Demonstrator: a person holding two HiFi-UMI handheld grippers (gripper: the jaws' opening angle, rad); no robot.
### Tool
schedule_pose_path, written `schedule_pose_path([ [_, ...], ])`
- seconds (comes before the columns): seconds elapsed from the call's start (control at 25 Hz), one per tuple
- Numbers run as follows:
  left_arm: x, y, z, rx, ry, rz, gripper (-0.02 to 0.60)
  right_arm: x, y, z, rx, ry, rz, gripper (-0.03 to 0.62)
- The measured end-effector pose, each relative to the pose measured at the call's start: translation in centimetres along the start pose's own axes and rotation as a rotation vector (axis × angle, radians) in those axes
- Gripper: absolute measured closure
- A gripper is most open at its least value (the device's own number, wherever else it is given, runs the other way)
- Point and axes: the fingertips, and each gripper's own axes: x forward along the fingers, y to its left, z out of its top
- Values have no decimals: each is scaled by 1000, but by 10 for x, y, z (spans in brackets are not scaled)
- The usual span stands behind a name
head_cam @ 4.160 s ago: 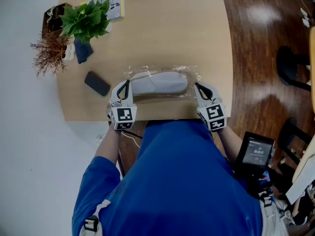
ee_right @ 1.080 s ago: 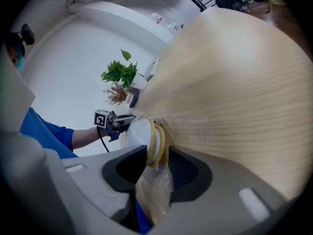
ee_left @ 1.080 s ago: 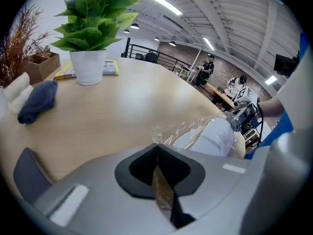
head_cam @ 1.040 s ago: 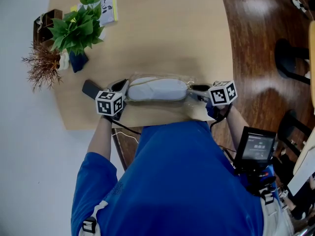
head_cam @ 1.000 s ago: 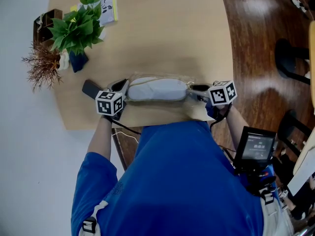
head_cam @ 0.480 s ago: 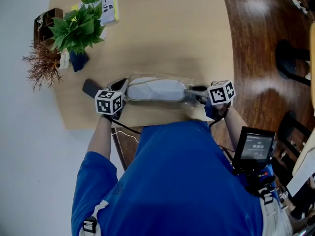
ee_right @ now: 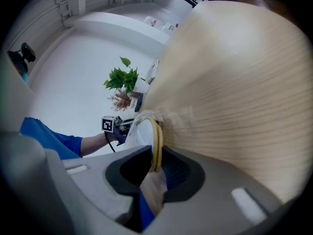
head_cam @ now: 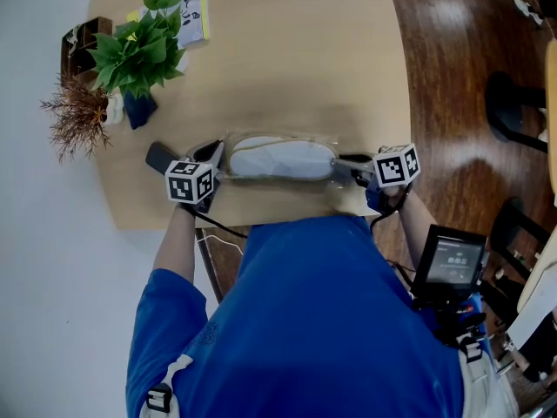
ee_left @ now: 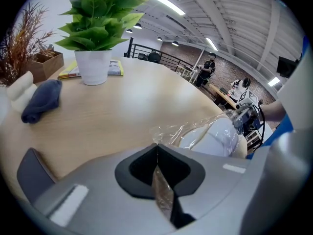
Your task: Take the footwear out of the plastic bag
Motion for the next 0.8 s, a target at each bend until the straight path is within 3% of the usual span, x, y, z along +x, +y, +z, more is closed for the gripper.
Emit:
schedule_pose_path([
  [0.8, -8, 7, -3, 14, 9, 41, 571, -46, -11, -10, 34, -97, -42, 530],
])
